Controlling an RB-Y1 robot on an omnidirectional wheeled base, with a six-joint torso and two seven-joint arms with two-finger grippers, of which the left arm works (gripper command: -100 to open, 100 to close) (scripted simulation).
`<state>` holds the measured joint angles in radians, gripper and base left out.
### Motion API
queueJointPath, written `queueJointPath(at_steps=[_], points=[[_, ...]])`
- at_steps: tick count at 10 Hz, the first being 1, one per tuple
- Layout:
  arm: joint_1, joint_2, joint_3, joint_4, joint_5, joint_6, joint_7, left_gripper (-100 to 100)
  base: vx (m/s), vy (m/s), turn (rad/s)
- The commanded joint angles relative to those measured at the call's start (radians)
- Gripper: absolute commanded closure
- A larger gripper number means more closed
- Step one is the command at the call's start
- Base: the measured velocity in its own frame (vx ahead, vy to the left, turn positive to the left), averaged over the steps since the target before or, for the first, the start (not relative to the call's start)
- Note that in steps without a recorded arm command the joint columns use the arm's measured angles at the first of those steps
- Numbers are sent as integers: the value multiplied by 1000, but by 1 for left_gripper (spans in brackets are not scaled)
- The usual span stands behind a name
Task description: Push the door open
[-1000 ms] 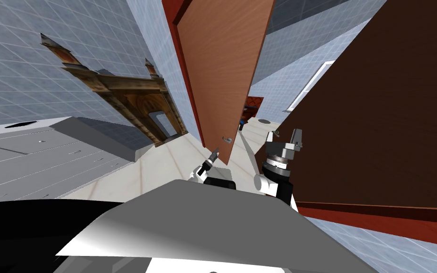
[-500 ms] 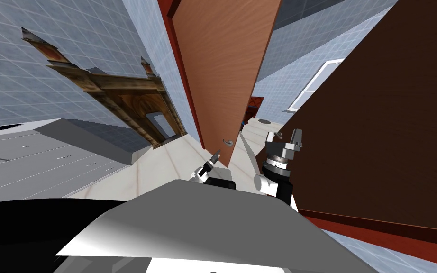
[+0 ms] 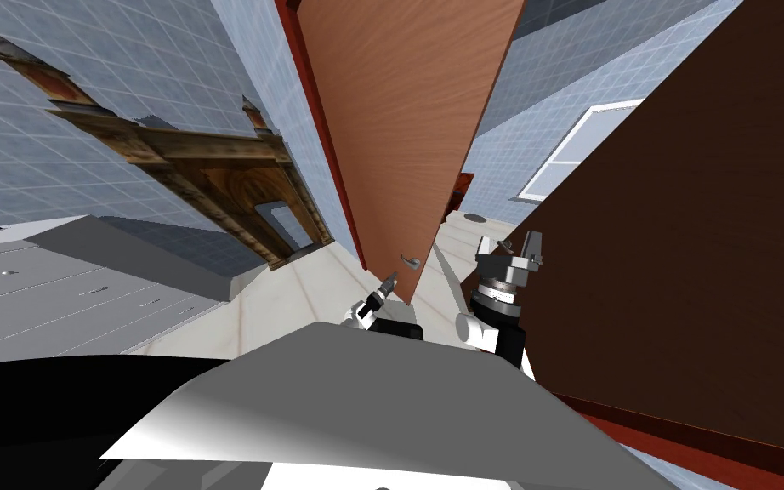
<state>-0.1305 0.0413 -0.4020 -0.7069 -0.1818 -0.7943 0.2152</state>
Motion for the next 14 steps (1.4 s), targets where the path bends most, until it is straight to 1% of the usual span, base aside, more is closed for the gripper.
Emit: queueJointPath(at_steps=[1,4,6,8,9,10,14], points=[[-1,9,4,4,2,-1,-4,-100,107,-62,-43],[-2,11,11,12,5,-2,-11,-100,167,-106,-30],[-3,2,17,19,8,-3,-17,-100,203,-107,-32],[-4,-15,22,24,10,-3,-22,-100,188,-89,-31],[-1,-9,20,16,9,0,-20,-100,92,-46,2],[-1,-9,20,16,9,0,-20,100,-13,7,4],[-1,-9,20,16,9,0,-20,100,-11,7,-8]])
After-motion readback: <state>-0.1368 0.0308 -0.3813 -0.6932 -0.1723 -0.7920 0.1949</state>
